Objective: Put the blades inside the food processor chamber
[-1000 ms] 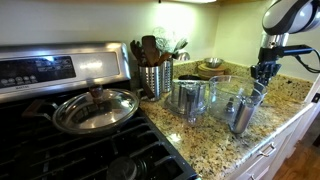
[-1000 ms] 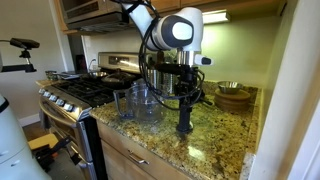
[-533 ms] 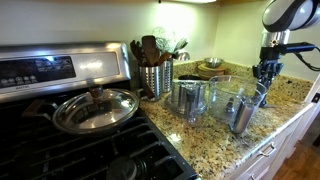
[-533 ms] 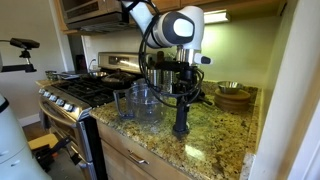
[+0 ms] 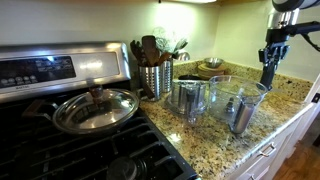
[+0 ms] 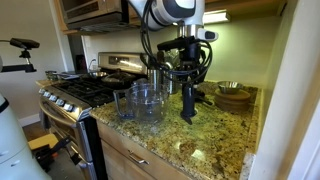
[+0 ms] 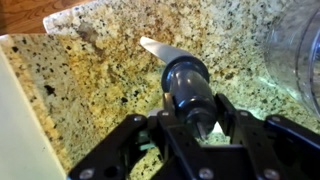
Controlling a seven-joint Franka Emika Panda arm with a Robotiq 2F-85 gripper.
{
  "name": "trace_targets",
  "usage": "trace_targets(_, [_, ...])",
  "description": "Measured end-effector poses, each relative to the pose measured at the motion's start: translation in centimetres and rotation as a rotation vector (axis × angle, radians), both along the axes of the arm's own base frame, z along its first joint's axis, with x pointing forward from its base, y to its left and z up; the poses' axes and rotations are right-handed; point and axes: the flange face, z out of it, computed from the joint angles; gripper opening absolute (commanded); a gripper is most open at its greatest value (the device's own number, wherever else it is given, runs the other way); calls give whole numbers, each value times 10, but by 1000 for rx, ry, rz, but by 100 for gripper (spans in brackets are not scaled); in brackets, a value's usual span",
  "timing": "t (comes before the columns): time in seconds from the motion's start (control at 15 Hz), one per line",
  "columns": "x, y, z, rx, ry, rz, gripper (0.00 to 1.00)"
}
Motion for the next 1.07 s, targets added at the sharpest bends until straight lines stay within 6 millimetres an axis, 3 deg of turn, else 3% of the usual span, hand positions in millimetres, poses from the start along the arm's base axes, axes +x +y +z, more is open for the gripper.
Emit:
trace_targets(0.27, [-6, 5, 48, -39, -38, 32, 19])
trace_targets(0.53, [-13, 31, 94, -41, -56, 88, 19])
trace_targets(0.8, [-22, 79, 129, -41, -40, 211, 19])
trace_targets(1.07, [-25, 136, 141, -25, -12, 356, 19])
